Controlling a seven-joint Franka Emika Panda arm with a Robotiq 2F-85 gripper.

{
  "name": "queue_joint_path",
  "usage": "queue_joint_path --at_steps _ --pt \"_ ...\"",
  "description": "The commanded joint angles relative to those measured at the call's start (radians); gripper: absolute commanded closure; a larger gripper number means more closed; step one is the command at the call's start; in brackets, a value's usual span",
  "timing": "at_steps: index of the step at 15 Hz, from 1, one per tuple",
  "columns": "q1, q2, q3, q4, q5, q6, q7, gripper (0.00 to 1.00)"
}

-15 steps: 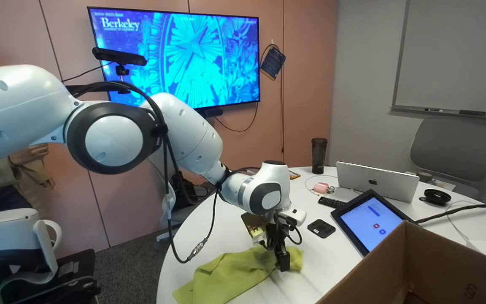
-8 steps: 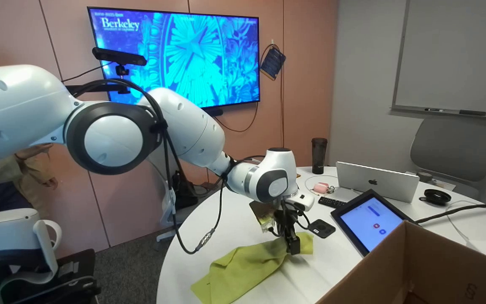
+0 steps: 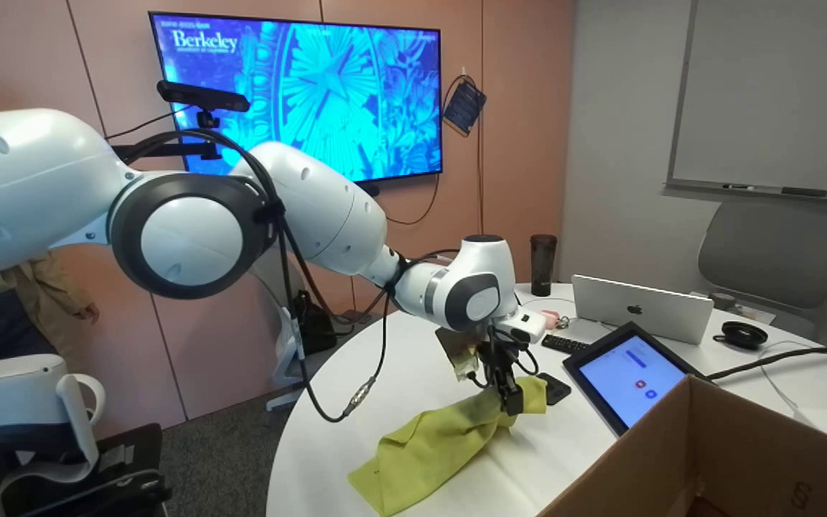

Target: Pick up the marker, put it on the towel , fold the towel together with the marker and put it in the box

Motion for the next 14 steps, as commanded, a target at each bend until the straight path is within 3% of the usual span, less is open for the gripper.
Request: queue_joint_path --at_steps 1,9,14 --pt "-0.016 -0.063 0.046 -0.086 0.015 -0.004 -0.056 0.91" --pt "-0.095 -0.288 0.173 -0.456 0.007 -0.004 -0.314 0.93" --pt "-0.125 -0.444 0.186 -0.682 0.035 -0.043 -0.474 0.93"
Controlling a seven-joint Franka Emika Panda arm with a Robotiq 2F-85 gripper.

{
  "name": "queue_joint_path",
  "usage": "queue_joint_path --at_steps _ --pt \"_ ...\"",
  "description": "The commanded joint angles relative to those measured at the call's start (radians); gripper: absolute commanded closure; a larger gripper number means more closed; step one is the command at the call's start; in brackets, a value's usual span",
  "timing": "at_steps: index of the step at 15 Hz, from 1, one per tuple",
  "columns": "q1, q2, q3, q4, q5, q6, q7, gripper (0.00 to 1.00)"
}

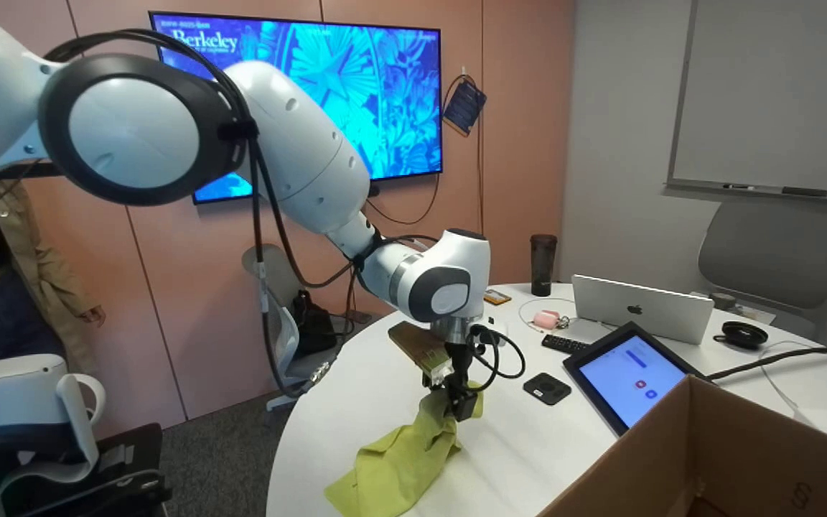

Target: Pick up the marker, put it on the towel , fold the towel together with the marker and put it in the box

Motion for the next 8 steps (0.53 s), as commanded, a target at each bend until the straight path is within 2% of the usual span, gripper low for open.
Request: queue_joint_path --at_steps 1,3,8 --pt "-0.032 -0.179 0.014 -0.24 0.028 -0.019 -0.087 0.93" --pt "-0.035 -0.223 0.003 -0.303 0.035 -0.025 -0.07 0.93" --pt "-0.06 -0.206 0.005 -0.19 0.098 -0.068 -0.055 0.93"
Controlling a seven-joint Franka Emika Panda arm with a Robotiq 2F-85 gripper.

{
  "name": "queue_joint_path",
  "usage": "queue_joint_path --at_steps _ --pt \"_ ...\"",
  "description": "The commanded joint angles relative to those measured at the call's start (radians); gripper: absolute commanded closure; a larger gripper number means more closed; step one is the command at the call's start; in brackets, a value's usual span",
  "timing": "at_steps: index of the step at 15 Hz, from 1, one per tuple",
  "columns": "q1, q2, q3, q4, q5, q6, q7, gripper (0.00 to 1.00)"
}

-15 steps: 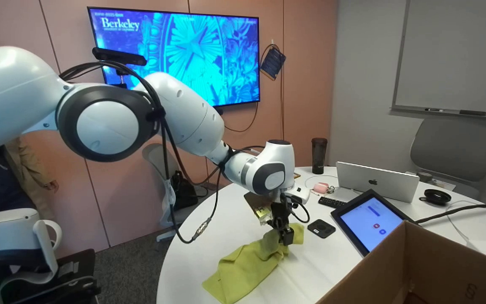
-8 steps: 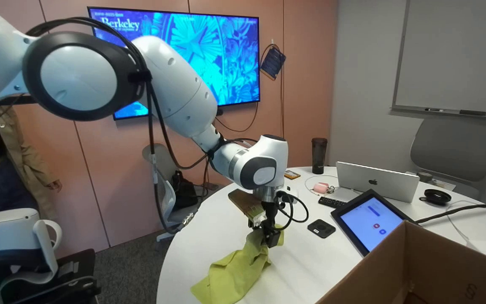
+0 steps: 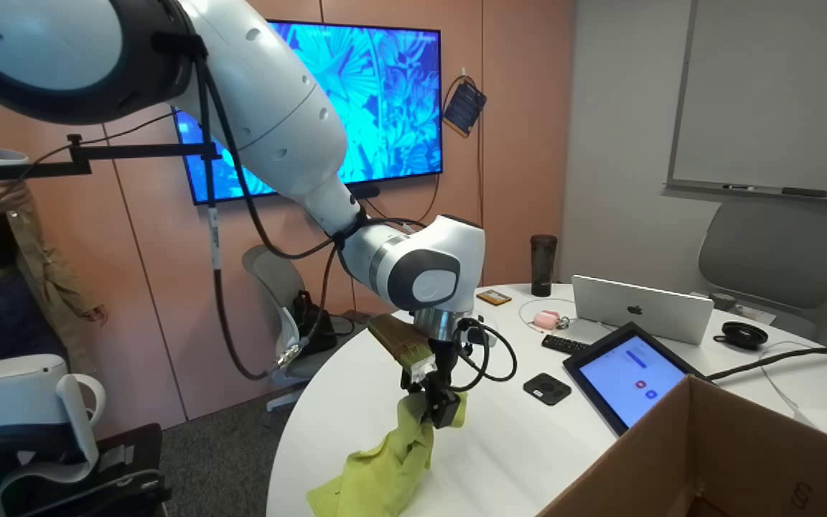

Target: Pick up the marker, put it on the towel , fold the towel together with the marker and put it in the box

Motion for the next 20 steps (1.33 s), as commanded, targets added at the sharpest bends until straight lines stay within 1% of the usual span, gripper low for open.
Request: queue_joint_path --at_steps 1,5,8,10,12,15,17,20 --pt "-0.027 -0.013 0.012 0.075 0.081 -0.041 -0.015 0.93" --pt "-0.019 0.004 -0.02 0.208 0.125 -0.025 0.063 0.93" --pt "0.0 0.031 -0.057 0.295 0.114 -0.008 0.143 0.93" --pt "0.011 0.06 -0.069 0.327 0.105 0.015 0.173 0.93" --pt "0.032 0.1 -0.085 0.343 0.092 0.047 0.208 0.93" --pt "0.087 0.185 -0.121 0.354 0.066 0.093 0.285 0.93" --pt "0.105 0.224 -0.118 0.338 0.076 0.098 0.302 0.93" --pt "0.152 0.235 -0.132 0.27 0.06 0.112 0.322 0.93"
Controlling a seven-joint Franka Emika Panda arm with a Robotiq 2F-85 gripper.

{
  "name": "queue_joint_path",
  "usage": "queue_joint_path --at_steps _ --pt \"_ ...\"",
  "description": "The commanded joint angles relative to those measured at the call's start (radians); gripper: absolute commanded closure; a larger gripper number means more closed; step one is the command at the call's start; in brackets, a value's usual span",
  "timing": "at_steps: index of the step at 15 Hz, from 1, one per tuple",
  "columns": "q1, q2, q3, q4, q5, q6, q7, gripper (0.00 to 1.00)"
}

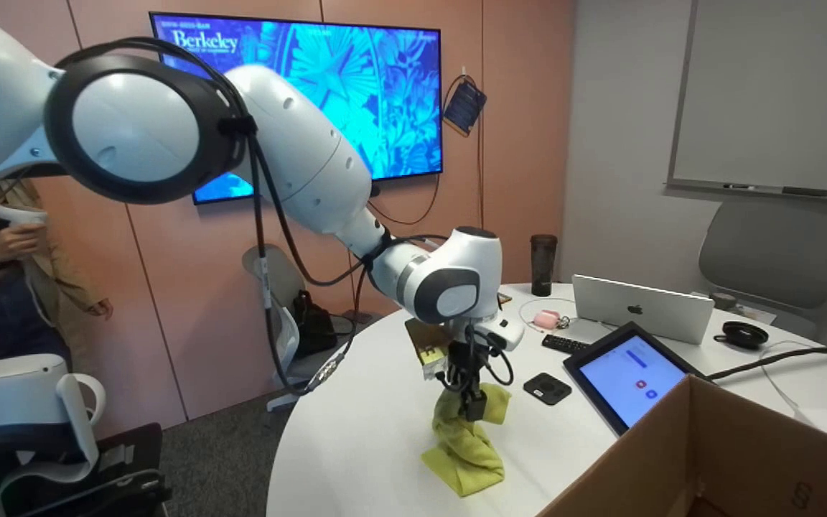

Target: Pick up the marker, put it on the towel , fold the towel together with the marker and put it in the box

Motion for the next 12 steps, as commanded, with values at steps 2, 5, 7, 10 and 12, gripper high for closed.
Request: queue_joint_path --at_steps 2,5,7,10,12 --pt "0.071 0.02 -0.036 -0.063 -0.033 0.039 0.047 0.93" --pt "0.095 0.017 -0.047 -0.106 -0.044 0.047 0.056 0.93" --pt "0.105 0.013 -0.056 -0.13 -0.046 0.062 0.066 0.93" --pt "0.116 0.024 -0.08 -0.137 -0.052 0.097 0.095 0.92" --pt "0.12 0.033 -0.099 -0.122 -0.059 0.108 0.114 0.9"
